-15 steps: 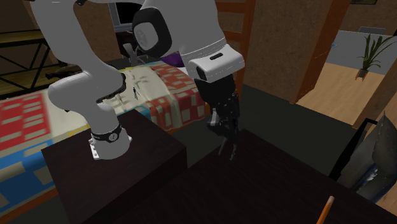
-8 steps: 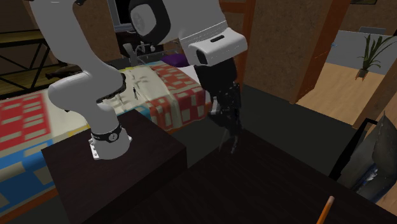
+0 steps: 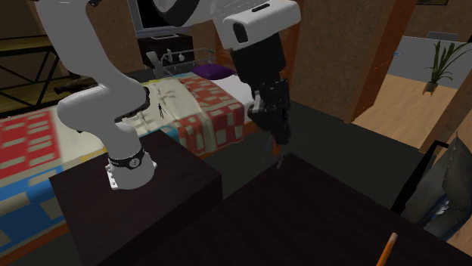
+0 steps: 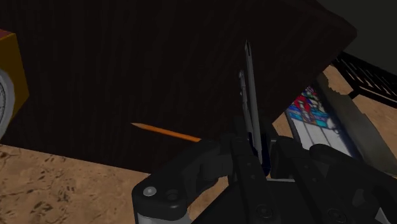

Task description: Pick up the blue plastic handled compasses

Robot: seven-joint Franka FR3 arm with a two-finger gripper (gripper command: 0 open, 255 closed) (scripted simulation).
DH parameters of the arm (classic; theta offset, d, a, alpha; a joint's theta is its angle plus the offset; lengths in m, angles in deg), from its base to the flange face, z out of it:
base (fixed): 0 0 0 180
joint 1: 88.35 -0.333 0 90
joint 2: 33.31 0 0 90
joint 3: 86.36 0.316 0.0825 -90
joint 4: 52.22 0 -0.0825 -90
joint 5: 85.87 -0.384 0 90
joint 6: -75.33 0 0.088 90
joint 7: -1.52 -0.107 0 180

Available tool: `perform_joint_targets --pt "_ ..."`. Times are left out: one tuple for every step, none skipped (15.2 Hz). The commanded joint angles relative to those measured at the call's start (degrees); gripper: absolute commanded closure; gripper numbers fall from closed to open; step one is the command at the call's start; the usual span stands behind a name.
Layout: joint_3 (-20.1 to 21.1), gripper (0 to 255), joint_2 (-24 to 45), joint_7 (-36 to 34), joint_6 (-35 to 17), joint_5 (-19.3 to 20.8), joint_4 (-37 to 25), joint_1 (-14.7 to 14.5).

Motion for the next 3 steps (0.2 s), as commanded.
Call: perform_joint_targets --pt "-0.01 255 -0.25 -0.19 1.69 0.13 -1.42 0.04" --pt "-0.01 255 -0.26 -0.21 1.81 0.14 -1.52 0.04" --pt "-0.01 255 -0.26 -0.21 1.81 0.14 -1.53 0.04"
